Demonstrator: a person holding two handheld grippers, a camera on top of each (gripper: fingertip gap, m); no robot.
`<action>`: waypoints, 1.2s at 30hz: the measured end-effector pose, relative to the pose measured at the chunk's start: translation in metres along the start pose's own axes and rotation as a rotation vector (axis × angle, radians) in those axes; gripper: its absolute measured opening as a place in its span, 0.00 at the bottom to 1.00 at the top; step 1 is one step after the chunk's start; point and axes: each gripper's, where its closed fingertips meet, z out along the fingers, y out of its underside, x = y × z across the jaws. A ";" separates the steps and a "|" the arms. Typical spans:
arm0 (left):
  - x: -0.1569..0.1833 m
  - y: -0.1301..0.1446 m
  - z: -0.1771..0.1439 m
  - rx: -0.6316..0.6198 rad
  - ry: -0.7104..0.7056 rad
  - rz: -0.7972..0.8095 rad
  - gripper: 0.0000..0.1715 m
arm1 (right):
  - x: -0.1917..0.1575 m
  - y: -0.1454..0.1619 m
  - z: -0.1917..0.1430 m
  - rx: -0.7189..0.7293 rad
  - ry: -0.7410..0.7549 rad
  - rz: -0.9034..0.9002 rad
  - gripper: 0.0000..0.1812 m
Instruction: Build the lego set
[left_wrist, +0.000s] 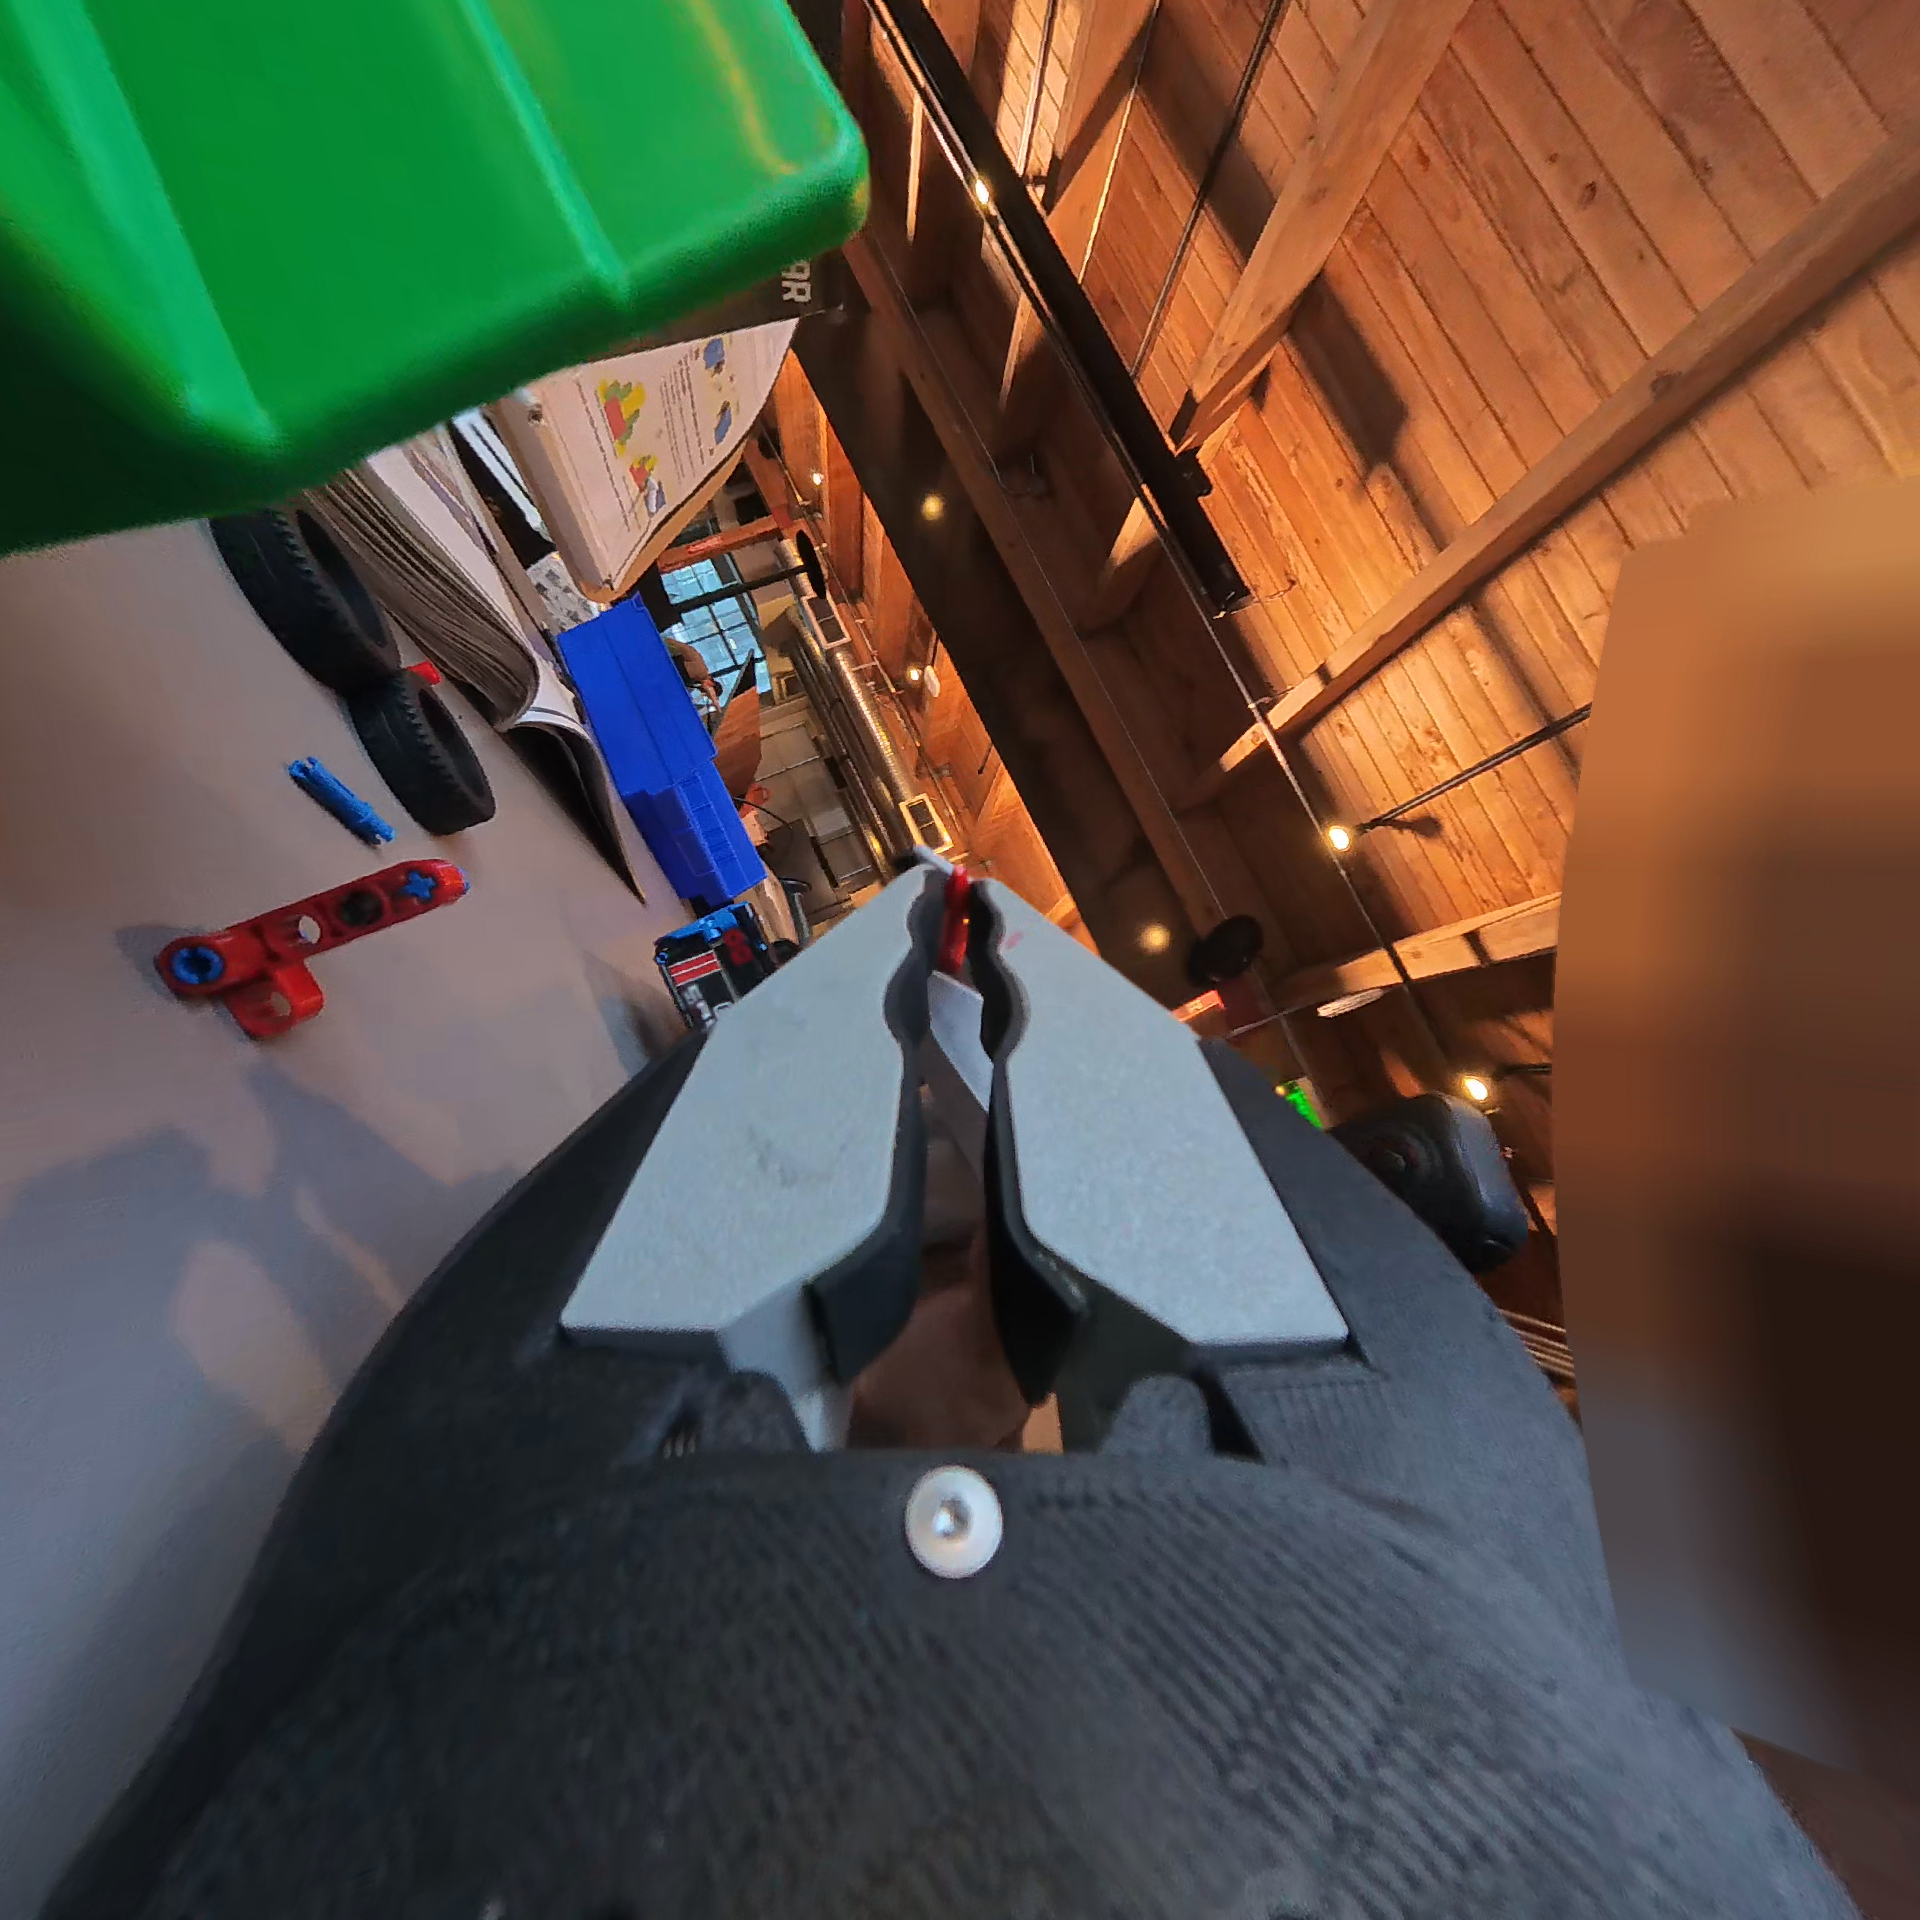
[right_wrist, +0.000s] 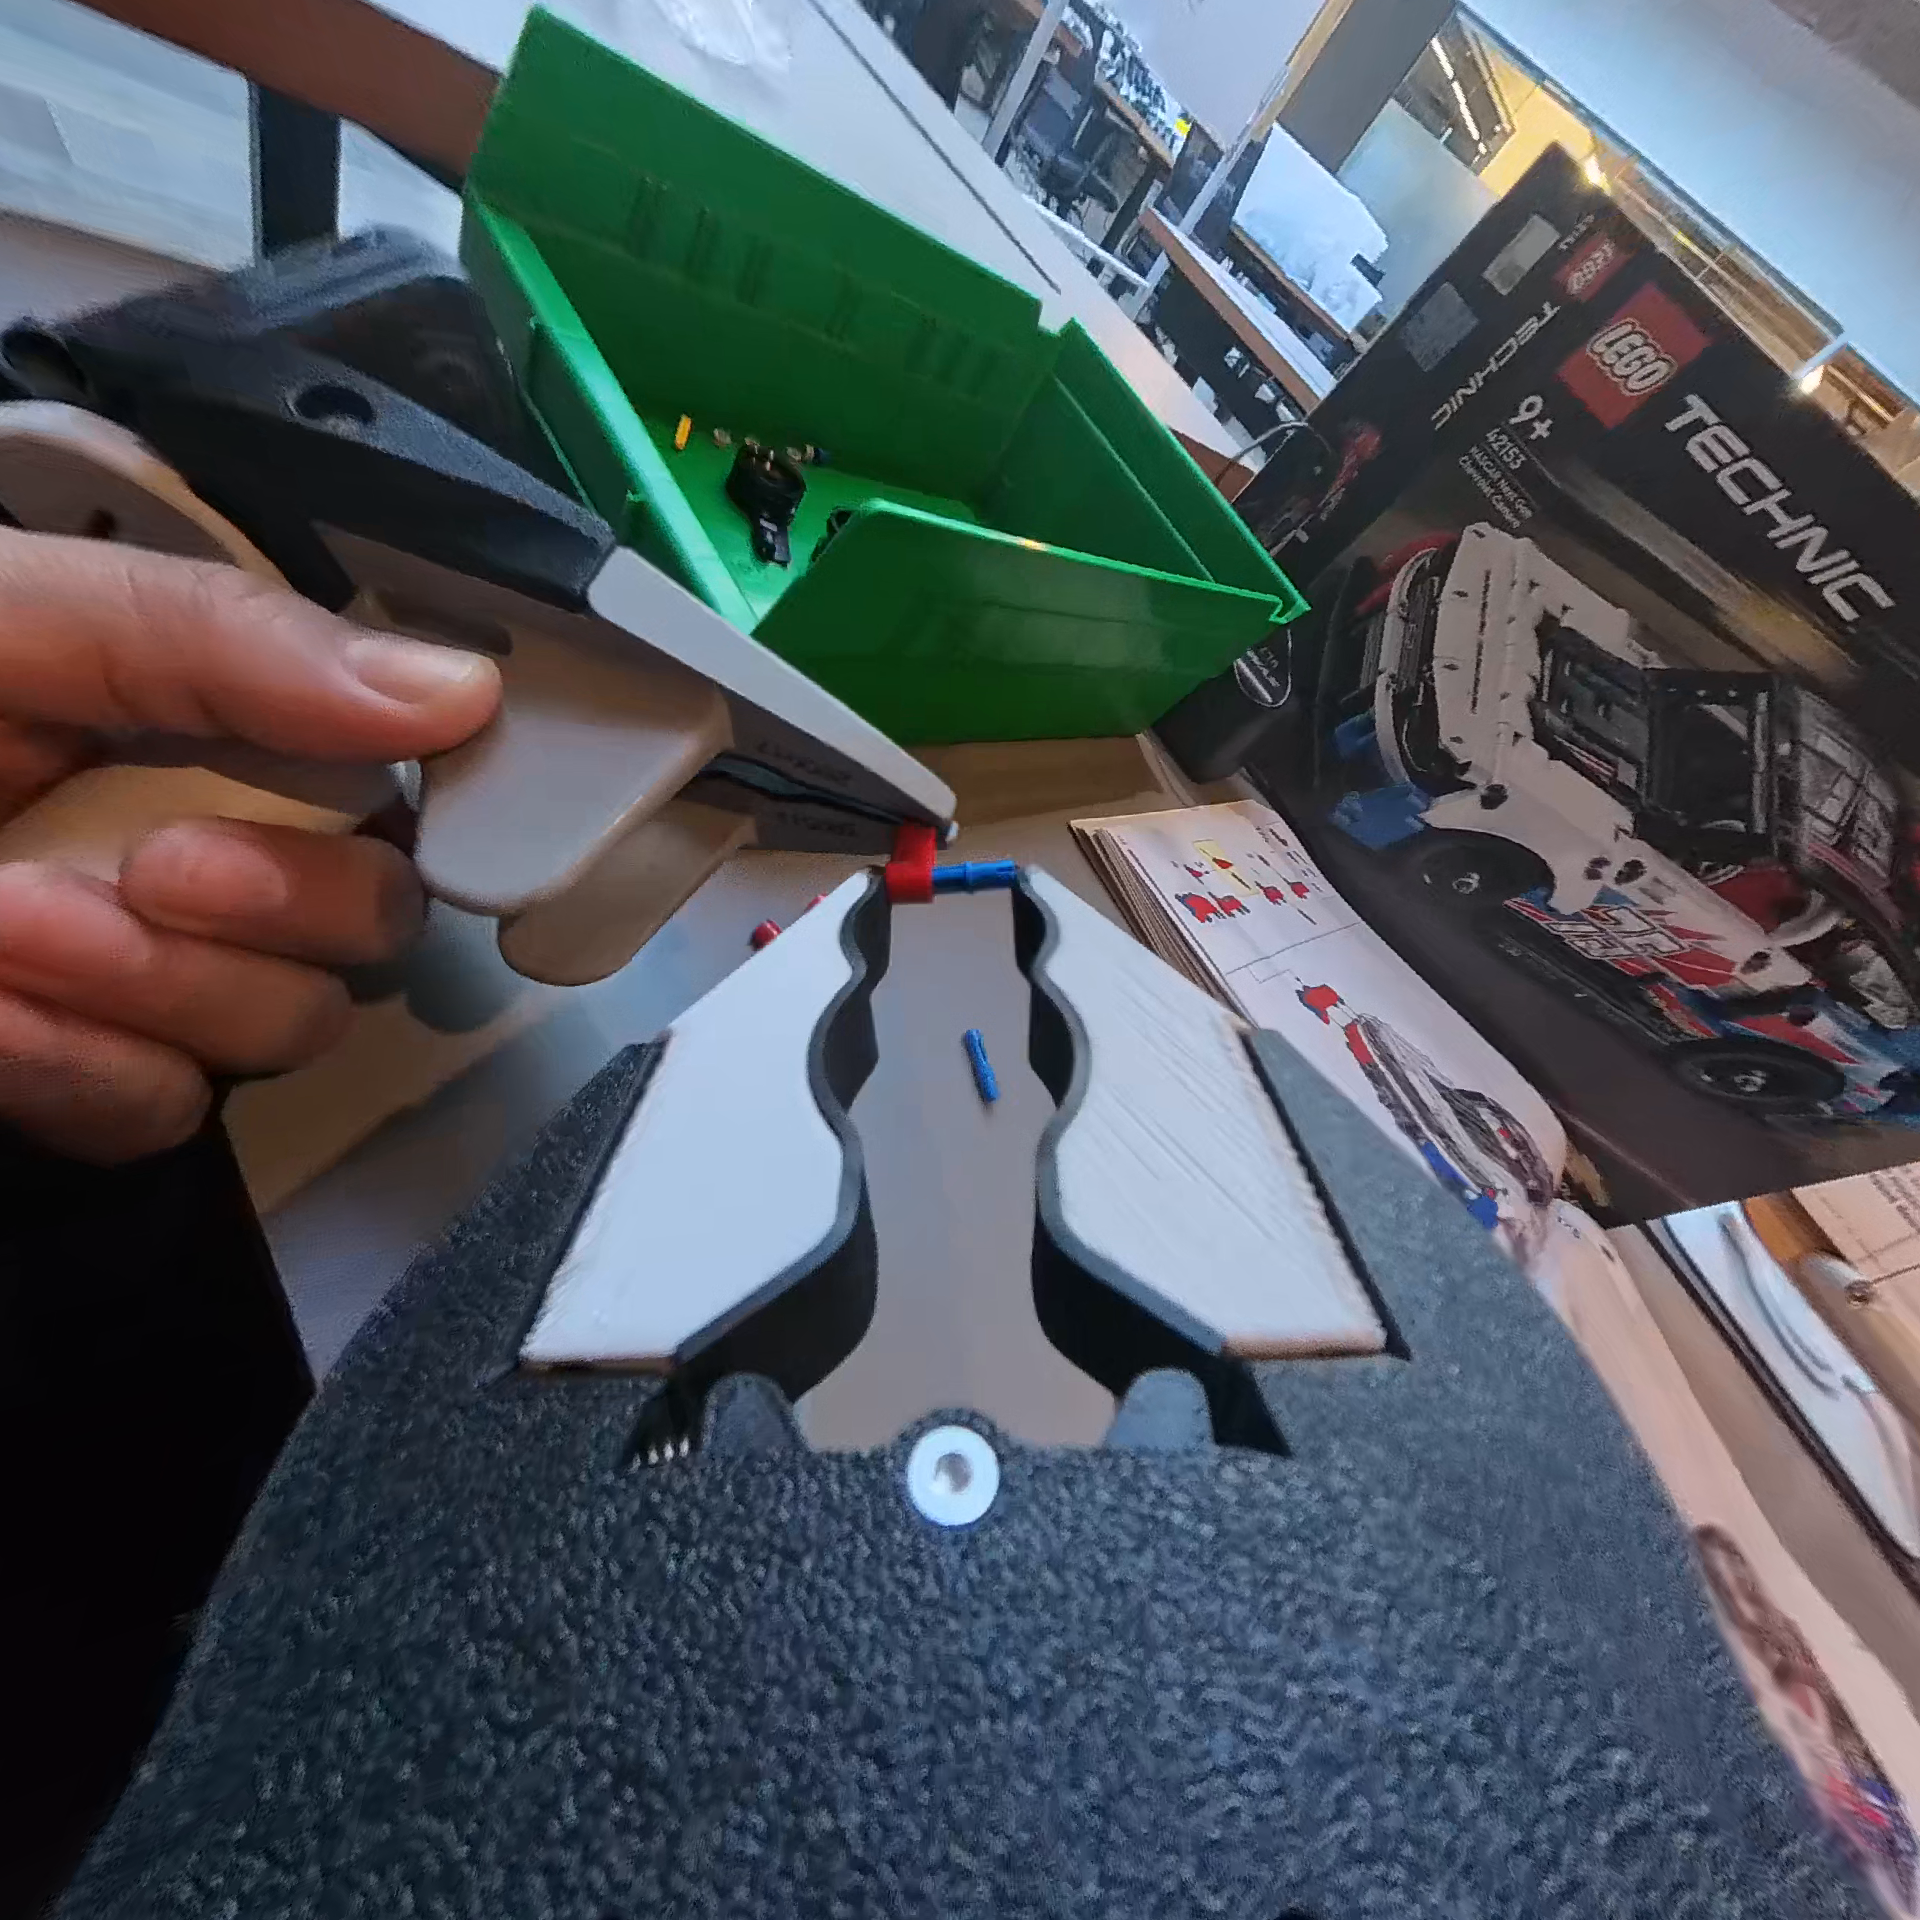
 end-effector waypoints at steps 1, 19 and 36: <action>-0.001 0.001 0.000 -0.008 -0.013 0.016 0.01 | -0.001 0.002 0.001 -0.018 -0.002 -0.020 0.12; -0.004 0.010 0.001 -0.054 -0.030 0.026 0.01 | 0.003 0.006 -0.003 -0.063 0.082 -0.205 0.12; -0.007 0.012 0.004 -0.052 -0.031 -0.021 0.01 | 0.008 0.009 -0.005 -0.066 0.167 -0.325 0.11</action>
